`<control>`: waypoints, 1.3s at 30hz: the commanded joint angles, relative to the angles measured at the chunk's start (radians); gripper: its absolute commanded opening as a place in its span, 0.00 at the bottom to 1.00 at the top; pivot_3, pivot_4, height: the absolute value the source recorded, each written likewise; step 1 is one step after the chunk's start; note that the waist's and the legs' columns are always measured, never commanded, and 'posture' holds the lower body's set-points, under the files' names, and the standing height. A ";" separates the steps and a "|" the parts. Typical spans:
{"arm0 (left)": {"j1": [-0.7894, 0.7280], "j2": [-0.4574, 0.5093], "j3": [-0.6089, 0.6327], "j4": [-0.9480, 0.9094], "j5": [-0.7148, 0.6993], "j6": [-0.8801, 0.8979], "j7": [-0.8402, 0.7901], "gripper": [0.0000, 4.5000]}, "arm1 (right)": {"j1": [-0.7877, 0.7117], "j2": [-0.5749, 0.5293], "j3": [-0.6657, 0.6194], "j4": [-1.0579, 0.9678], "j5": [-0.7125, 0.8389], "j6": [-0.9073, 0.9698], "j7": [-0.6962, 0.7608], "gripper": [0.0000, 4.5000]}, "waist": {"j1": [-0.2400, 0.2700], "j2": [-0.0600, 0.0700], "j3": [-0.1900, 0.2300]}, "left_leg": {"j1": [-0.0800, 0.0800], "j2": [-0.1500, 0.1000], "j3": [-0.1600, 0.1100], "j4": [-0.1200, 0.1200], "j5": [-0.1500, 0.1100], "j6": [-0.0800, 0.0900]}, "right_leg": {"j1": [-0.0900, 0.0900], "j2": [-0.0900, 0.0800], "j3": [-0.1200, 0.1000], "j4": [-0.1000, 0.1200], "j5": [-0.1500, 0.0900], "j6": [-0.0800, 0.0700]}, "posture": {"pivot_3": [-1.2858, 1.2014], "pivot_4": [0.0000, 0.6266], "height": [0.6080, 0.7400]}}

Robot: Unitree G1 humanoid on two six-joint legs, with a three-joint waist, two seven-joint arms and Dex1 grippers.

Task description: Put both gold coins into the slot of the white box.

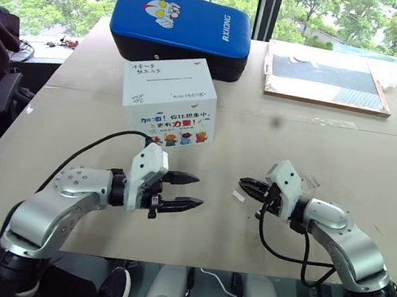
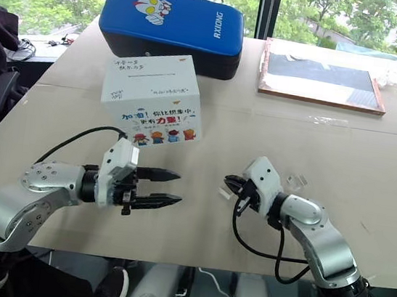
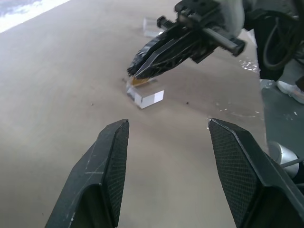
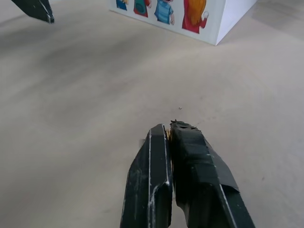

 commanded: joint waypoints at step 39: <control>-0.147 -0.384 0.125 0.012 -0.615 0.141 0.410 0.60 | -0.171 0.291 -0.351 -0.142 0.939 0.270 -0.297 0.03 | -0.011 0.000 0.000 | -0.001 -0.001 -0.003 -0.001 0.000 0.000 | 0.000 0.000 -0.002 0.000 0.001 0.001 | 0.52 0.24 1.00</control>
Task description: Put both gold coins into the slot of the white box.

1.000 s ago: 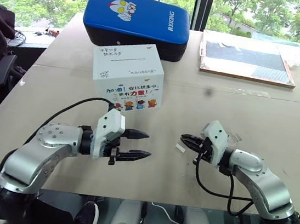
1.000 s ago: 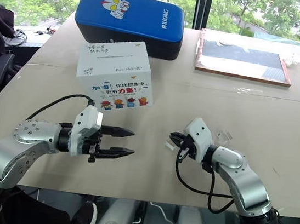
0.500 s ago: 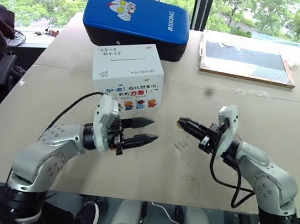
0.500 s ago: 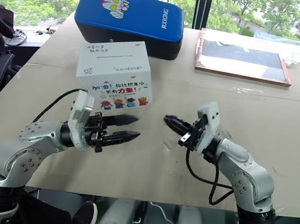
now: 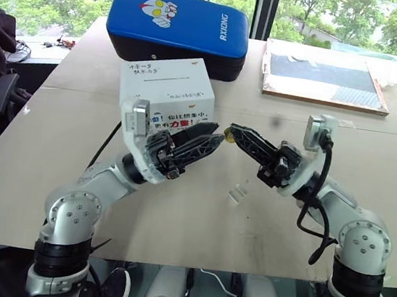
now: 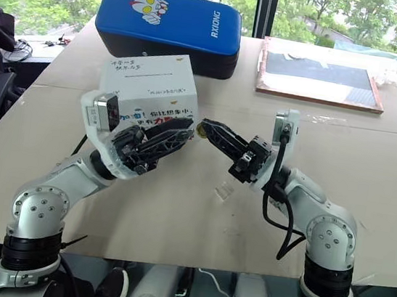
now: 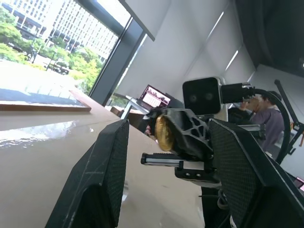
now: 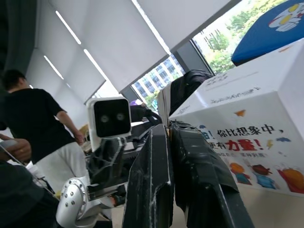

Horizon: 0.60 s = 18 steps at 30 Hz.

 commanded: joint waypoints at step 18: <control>-0.012 -0.013 -0.039 -0.023 -0.135 0.036 0.024 0.01 | 0.010 -0.084 0.036 -0.065 0.155 -0.038 -0.039 0.00 | 0.001 0.000 0.000 | 0.000 0.000 0.001 0.000 0.000 0.000 | 0.000 0.000 0.000 -0.001 0.000 0.000 | 0.52 0.24 1.00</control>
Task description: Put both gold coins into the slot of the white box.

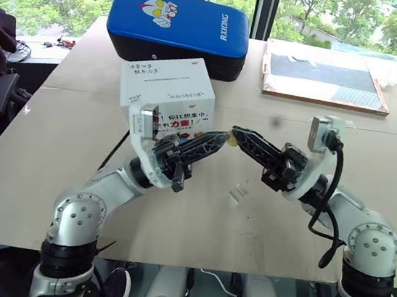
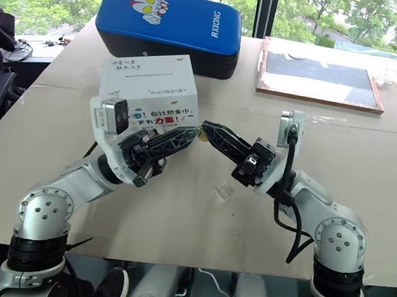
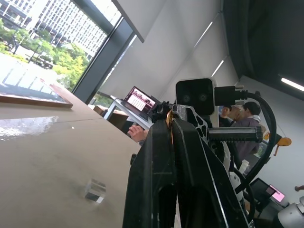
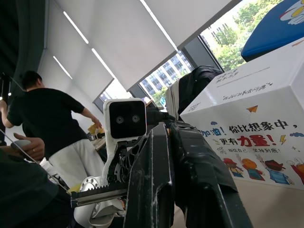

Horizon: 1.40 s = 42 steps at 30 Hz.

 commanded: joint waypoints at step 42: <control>-0.503 0.583 0.019 0.520 0.459 -0.118 -0.422 0.00 | -0.082 -0.134 -0.040 0.036 -0.267 -0.298 0.229 0.99 | 0.001 0.001 0.002 | -0.003 0.001 0.003 -0.005 0.000 0.000 | -0.005 0.003 0.002 -0.003 0.000 0.000 | 0.52 0.24 1.00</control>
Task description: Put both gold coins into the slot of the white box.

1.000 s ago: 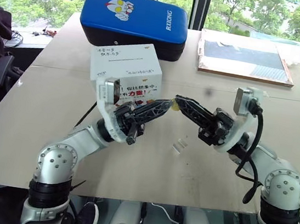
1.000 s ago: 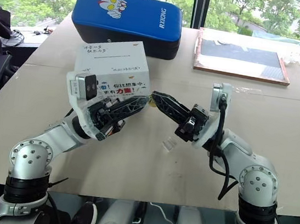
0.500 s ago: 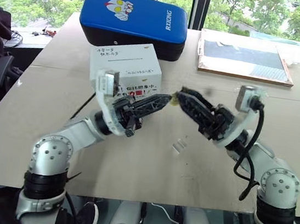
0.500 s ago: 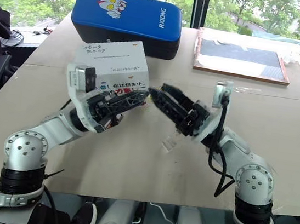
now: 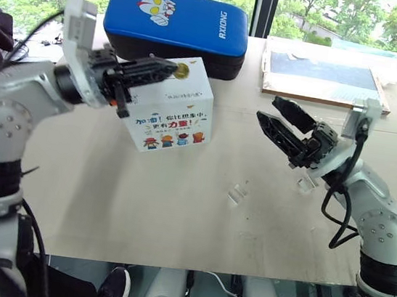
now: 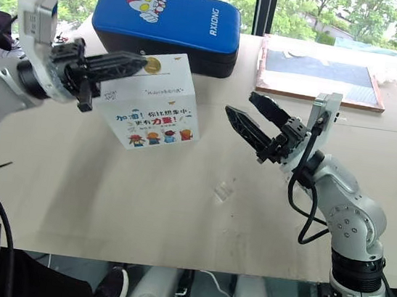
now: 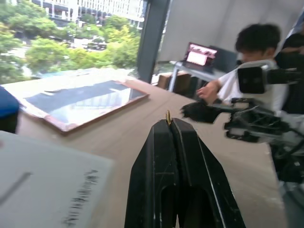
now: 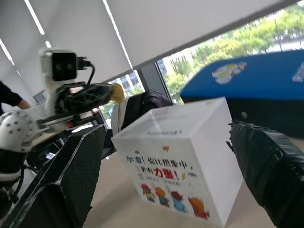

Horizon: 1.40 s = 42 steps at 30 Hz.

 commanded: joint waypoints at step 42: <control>-0.464 -0.081 -0.246 0.912 0.762 -0.563 -0.537 0.00 | -0.008 -0.094 0.051 -0.109 -0.322 -0.100 0.110 0.99 | 0.001 -0.001 0.001 | -0.002 0.000 0.001 0.002 0.000 0.000 | -0.003 -0.001 0.000 0.003 0.000 0.000 | 0.52 0.24 1.00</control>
